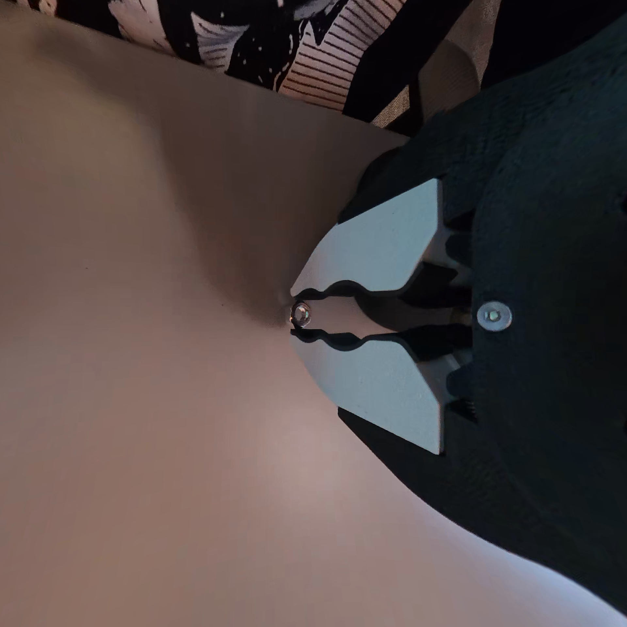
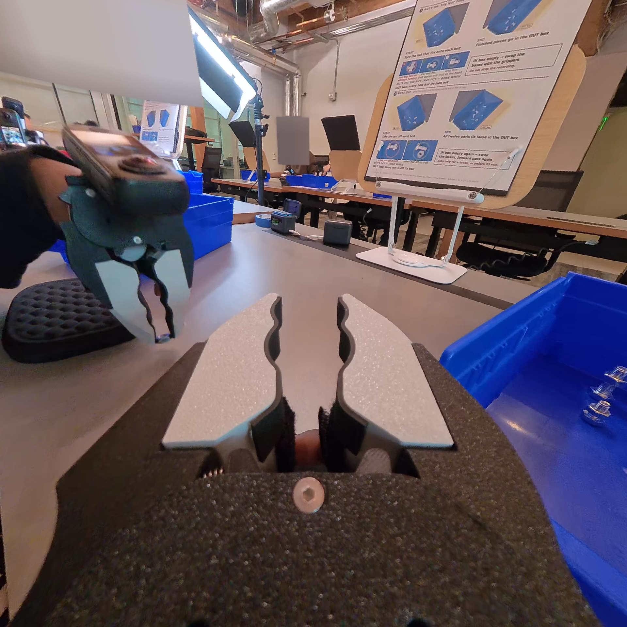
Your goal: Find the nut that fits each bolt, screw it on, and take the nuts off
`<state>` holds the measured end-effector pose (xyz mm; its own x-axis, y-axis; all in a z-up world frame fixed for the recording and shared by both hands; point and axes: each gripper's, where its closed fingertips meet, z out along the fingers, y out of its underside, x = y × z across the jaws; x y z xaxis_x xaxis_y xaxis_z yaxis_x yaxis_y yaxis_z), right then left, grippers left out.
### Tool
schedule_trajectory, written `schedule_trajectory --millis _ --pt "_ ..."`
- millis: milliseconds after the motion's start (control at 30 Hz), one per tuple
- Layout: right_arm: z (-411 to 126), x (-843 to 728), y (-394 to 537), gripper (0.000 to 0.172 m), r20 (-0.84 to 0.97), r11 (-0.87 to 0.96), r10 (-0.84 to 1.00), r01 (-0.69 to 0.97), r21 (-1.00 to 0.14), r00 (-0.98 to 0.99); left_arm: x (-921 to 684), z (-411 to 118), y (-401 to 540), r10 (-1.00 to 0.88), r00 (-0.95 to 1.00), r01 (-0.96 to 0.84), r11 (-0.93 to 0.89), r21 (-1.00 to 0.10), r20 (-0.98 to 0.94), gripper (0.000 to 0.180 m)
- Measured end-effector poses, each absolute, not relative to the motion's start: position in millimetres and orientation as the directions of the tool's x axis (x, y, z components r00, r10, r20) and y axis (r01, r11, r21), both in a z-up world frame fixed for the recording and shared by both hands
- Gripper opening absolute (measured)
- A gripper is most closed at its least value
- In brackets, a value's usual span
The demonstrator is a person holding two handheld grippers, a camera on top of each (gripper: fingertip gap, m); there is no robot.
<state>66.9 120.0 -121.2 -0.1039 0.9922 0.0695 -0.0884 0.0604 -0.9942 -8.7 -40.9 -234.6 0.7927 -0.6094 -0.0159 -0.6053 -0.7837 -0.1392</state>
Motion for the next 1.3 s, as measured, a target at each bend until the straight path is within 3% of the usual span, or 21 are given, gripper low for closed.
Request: schedule_trajectory --millis 33,267,367,433,533,633,700,800,900,1067,1300 --pt "-121 67 120 0.031 0.07 0.061 0.992 -0.088 -0.994 -0.104 -8 -238 -40 -0.611 0.791 -0.607 -0.784 -0.129 -0.01 0.016" --pt "-122 66 119 0.031 0.076 0.068 0.992 -0.078 -0.995 -0.105 -6 -243 -41 -0.611 0.792 -0.605 -0.787 -0.123 0.016 0.019" --pt "-125 63 118 0.031 0.078 0.072 0.99 -0.052 -0.996 -0.115 -3 -235 -42 -0.598 0.801 -0.585 -0.79 -0.186 0.022 0.028" --pt "-128 59 115 0.031 0.085 0.083 0.988 -0.017 -0.996 -0.127 -4 -222 -38 -0.556 0.831 -0.53 -0.795 -0.297 0.006 0.032" --pt "-133 47 104 0.032 0.104 0.113 0.98 0.044 -0.993 -0.17 -6 -187 -27 -0.435 0.9 -0.354 -0.723 -0.593 -0.008 0.038" --pt "-137 28 77 0.033 0.06 0.094 0.958 0.109 -0.99 -0.28 -8 -131 -26 -0.342 0.938 -0.106 -0.426 -0.898 0.051 0.046" --pt "-143 13 51 0.032 -0.002 0.068 0.927 0.173 -0.983 -0.374 -12 -92 -40 -0.332 0.936 0.072 -0.156 -0.985 0.121 0.048" --pt "-160 -10 12 0.032 -0.044 0.115 0.874 0.294 -0.949 -0.484 -26 -66 -69 -0.292 0.942 0.196 0.082 -0.977 0.165 0.051" --pt "-181 -30 -18 0.029 -0.046 0.203 0.84 0.392 -0.897 -0.54 -35 -66 -88 -0.232 0.96 0.195 0.166 -0.967 0.154 0.051" --pt "-209 -52 -43 0.023 -0.053 0.279 0.826 0.489 -0.826 -0.562 -38 -68 -100 -0.194 0.972 0.17 0.208 -0.963 0.13 0.051" --pt "-224 -65 -53 0.017 -0.019 0.334 0.816 0.499 -0.8 -0.577 -34 -82 -98 -0.19 0.978 0.117 0.158 -0.981 0.086 0.051"
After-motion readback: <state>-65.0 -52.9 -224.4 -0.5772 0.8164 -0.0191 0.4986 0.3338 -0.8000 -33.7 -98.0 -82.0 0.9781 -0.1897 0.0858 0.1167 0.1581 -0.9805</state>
